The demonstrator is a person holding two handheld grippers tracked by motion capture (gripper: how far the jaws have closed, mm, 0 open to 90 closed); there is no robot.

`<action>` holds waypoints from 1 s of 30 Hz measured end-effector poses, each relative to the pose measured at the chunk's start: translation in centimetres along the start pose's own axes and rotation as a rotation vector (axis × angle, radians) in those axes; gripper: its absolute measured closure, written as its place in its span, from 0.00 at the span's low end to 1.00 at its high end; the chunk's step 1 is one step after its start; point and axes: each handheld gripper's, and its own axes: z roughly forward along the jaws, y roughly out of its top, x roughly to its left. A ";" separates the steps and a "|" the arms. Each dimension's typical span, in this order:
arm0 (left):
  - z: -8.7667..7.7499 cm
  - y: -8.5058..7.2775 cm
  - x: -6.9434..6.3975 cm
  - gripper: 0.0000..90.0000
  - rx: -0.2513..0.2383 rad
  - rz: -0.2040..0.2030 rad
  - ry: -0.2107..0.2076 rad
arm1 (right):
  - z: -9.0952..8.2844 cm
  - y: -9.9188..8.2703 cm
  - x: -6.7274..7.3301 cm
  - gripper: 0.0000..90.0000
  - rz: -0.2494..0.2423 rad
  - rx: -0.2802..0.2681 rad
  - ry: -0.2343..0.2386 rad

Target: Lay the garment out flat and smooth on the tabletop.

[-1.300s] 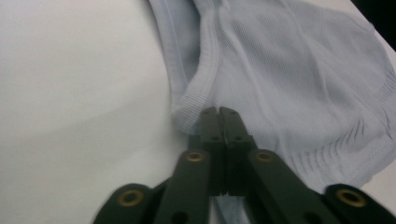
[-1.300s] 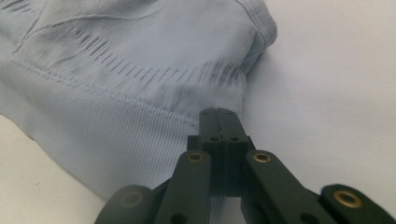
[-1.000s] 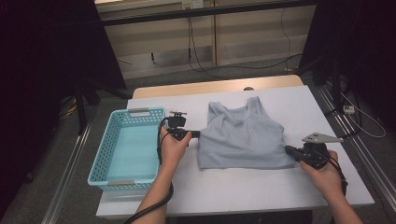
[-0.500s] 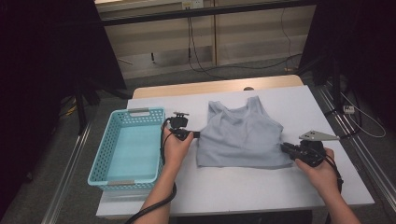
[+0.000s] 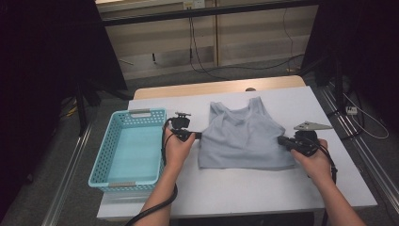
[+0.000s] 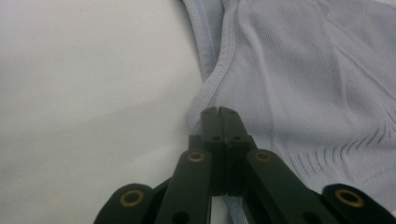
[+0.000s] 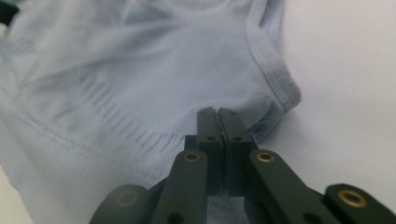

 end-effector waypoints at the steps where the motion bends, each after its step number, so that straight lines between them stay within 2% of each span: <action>1: 0.0 0.0 0.0 1.00 -0.001 -0.003 -0.005 | 0.3 0.0 -0.2 0.99 0.004 0.018 0.001; 4: -0.2 0.2 0.0 1.00 -0.006 -0.002 -0.010 | 0.5 0.2 -0.6 1.00 0.005 0.022 0.000; 8: -0.6 0.3 0.2 1.00 -0.026 -0.011 -0.021 | -0.2 1.5 -0.7 1.00 -0.010 -0.039 -0.036; 12: -0.8 0.4 0.3 1.00 -0.038 -0.016 -0.020 | -0.4 2.6 -0.8 1.00 -0.025 -0.062 -0.057; 19: 0.0 0.4 0.7 1.00 -0.017 -0.013 0.017 | 1.5 1.9 -1.2 1.00 -0.048 0.020 -0.093; 24: 0.6 0.1 1.0 1.00 0.013 -0.031 0.043 | 2.8 0.9 -1.1 1.00 -0.066 0.072 -0.110; 27: 0.6 0.0 0.9 1.00 0.015 -0.020 0.047 | 3.1 0.4 -1.0 0.99 -0.075 0.065 -0.109; 30: 0.5 -0.1 0.8 1.00 0.013 -0.012 0.042 | 2.9 0.2 -1.1 0.97 -0.052 0.055 -0.098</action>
